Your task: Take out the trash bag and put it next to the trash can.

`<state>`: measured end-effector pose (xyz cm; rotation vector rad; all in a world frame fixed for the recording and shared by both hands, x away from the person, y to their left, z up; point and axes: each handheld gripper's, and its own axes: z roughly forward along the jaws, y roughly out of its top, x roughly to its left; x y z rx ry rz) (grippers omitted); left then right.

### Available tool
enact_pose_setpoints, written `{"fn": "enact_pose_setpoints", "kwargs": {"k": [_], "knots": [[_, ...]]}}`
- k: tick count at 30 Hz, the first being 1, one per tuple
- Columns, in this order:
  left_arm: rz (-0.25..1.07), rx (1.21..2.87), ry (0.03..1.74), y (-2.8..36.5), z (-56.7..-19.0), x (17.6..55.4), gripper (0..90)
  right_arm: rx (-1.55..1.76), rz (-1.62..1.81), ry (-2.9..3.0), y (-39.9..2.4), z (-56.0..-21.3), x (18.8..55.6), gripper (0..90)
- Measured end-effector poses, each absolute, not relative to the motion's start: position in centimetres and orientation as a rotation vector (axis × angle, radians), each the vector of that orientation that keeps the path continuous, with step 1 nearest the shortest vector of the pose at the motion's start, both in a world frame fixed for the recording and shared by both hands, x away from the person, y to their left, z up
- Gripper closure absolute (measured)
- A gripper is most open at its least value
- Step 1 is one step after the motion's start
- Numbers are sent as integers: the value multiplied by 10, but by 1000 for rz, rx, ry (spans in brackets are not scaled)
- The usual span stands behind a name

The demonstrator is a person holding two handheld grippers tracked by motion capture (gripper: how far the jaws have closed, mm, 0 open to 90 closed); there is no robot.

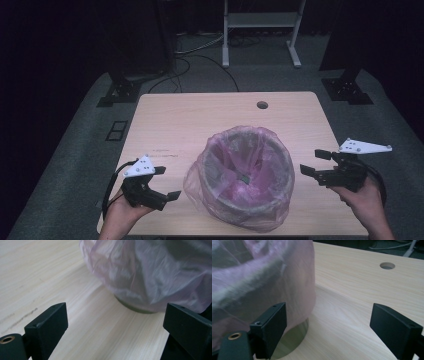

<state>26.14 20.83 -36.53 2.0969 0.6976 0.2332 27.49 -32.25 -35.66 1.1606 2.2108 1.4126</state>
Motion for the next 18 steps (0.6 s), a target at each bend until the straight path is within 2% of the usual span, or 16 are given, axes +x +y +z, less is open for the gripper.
{"fn": "enact_pose_setpoints", "kwargs": {"k": [8,18], "knots": [[223,2087,633,200,-340,270,42,1117,1464,2215,-317,-341,273,141],[190,2102,570,183,-336,270,41,1050,1531,2238,-306,-330,270,179]]}}
